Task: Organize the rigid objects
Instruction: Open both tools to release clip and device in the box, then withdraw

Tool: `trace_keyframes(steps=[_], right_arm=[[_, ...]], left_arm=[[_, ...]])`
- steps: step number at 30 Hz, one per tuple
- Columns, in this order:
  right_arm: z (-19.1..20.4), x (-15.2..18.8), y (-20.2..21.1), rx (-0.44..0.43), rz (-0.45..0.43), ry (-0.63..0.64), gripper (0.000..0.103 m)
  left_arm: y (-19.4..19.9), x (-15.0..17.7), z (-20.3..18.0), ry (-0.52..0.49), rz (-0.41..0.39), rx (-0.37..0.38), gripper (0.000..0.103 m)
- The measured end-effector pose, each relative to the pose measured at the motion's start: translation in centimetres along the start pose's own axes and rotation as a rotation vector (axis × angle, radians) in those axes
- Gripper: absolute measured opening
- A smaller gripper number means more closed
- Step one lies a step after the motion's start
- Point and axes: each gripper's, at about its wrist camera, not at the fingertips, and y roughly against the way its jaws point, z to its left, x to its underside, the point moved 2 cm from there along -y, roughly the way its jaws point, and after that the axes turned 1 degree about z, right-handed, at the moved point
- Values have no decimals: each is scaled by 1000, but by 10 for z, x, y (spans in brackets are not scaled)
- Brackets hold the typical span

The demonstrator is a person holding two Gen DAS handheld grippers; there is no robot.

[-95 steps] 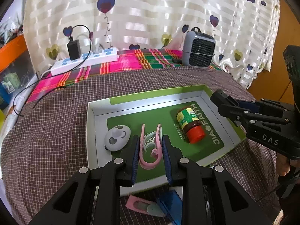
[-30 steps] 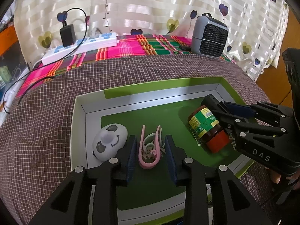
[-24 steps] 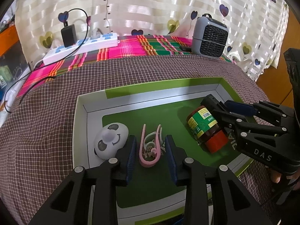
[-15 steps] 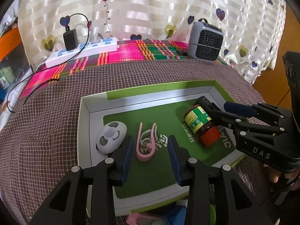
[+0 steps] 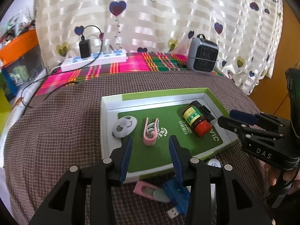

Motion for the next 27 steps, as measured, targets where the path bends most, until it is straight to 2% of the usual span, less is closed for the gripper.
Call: trace_keyframes(steps=[7, 10, 27], right_arm=[[9, 17, 19, -25, -19, -31, 41], [15, 28, 26, -37, -24, -41, 50], [59, 79, 45, -113, -14, -76, 50]], left_arm=[[26, 15, 11, 37, -40, 6, 40], [31, 23, 15, 54, -38, 4, 40], [53, 61, 28, 99, -55, 22, 41]])
